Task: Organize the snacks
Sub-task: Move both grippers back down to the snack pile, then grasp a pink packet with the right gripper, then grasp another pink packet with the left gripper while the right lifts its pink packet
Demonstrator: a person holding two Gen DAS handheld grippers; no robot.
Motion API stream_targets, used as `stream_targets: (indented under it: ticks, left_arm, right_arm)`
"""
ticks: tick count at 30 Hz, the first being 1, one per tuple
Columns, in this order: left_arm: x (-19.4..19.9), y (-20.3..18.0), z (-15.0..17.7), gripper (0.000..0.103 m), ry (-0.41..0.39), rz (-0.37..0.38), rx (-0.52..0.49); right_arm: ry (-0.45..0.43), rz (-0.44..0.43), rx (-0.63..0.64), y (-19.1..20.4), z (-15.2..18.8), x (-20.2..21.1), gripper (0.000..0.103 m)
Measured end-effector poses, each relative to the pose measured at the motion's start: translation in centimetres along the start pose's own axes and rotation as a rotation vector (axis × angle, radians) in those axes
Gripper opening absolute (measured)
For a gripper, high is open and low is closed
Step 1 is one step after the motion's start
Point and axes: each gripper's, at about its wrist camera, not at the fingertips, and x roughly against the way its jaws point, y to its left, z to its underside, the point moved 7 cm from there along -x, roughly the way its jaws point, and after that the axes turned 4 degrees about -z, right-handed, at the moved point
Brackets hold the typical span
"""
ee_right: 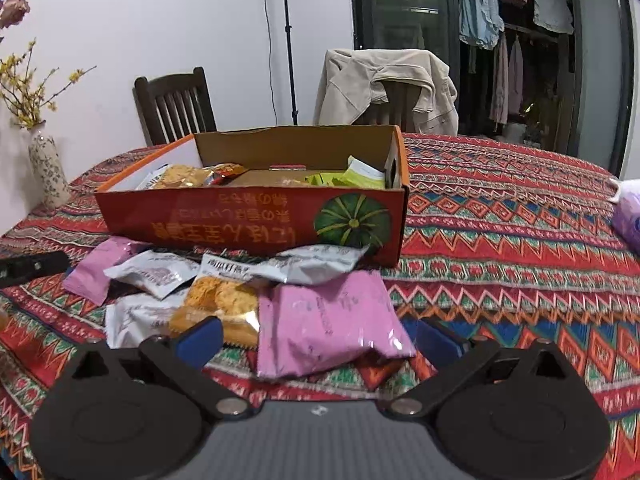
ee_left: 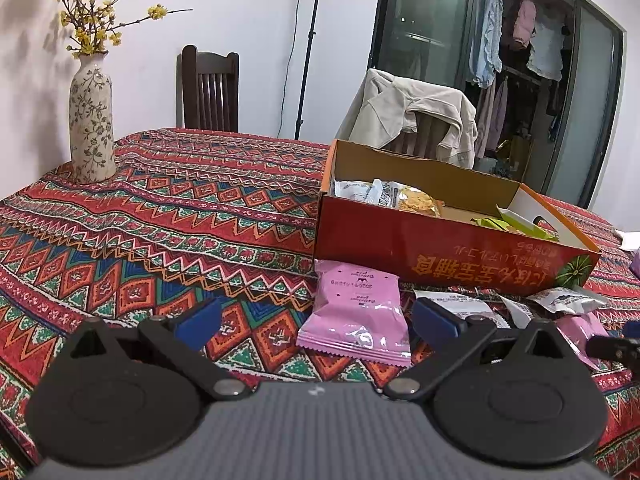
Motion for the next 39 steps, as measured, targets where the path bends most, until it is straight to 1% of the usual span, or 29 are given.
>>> stream_targets:
  ticks: [2,3,4,6,9,11,13,16,17,19,21,27,31,33,36,39]
  left_arm:
    - [0.0,0.1,0.0,0.103,-0.001,0.001,0.003]
    - [0.0,0.1,0.0,0.103,0.002,0.001,0.005]
    - [-0.1,0.1,0.0,0.103,0.007,0.003,0.008]
    - [-0.2,0.2,0.0,0.103,0.011,0.008,0.014]
    - [-0.1,0.2,0.1,0.103,0.01,0.011,0.016]
    - [-0.3,0.1,0.2,0.103,0.017,0.014,0.012]
    - [-0.3,0.1,0.2,0.103,0.02,0.014,0.014]
    - [-0.3,0.2,0.1,0.103,0.015,0.011,0.02]
    - [-0.3,0.2,0.2,0.103,0.015,0.009,0.019]
    - [-0.3,0.2,0.1,0.103,0.016,0.003,0.016]
    - [-0.3,0.2,0.1,0.103,0.016,0.002,0.015]
    - [-0.4,0.3,0.1,0.103,0.018,-0.03,0.012]
    - [-0.1,-0.4,0.0,0.103,0.034,-0.055,-0.035]
    - [0.0,-0.9,-0.4,0.103,0.037,-0.071,-0.067]
    - [-0.6,-1.8,-1.3,0.103,0.05,-0.086,-0.103]
    - [-2.3,-2.5,-1.9,0.103,0.095,-0.094,-0.13]
  right_arm:
    - [0.016,-0.001,0.012,0.0,-0.5,-0.9,0.099]
    - [0.025,-0.01,0.01,-0.1,-0.6,-1.4,0.094]
    - [0.036,-0.008,0.01,-0.2,-0.7,-2.0,0.092]
    - [0.048,0.02,0.009,-0.5,-0.5,-2.9,0.091]
    - [0.044,-0.006,-0.037,-1.1,0.2,-3.3,0.091]
    - [0.043,-0.004,-0.023,-1.0,0.3,-3.3,0.091]
    - [0.039,0.008,0.019,-0.5,0.6,-3.3,0.09]
    - [0.017,-0.011,0.043,0.2,0.8,-2.8,0.071]
    - [0.01,-0.016,0.045,0.2,0.8,-2.6,0.069]
    - [-0.013,-0.014,0.045,0.2,0.6,-2.1,0.067]
    - [-0.052,-0.012,0.045,0.2,0.5,-1.4,0.064]
    - [-0.203,-0.035,0.007,-0.4,-0.5,1.4,0.064]
    - [-0.277,-0.066,-0.03,-1.0,-1.2,2.8,0.064]
    - [-0.296,-0.082,-0.035,-1.2,-1.3,3.1,0.064]
    - [-0.296,-0.089,-0.037,-1.1,-1.4,3.1,0.064]
    - [-0.291,-0.086,-0.049,-1.4,-1.4,3.1,0.064]
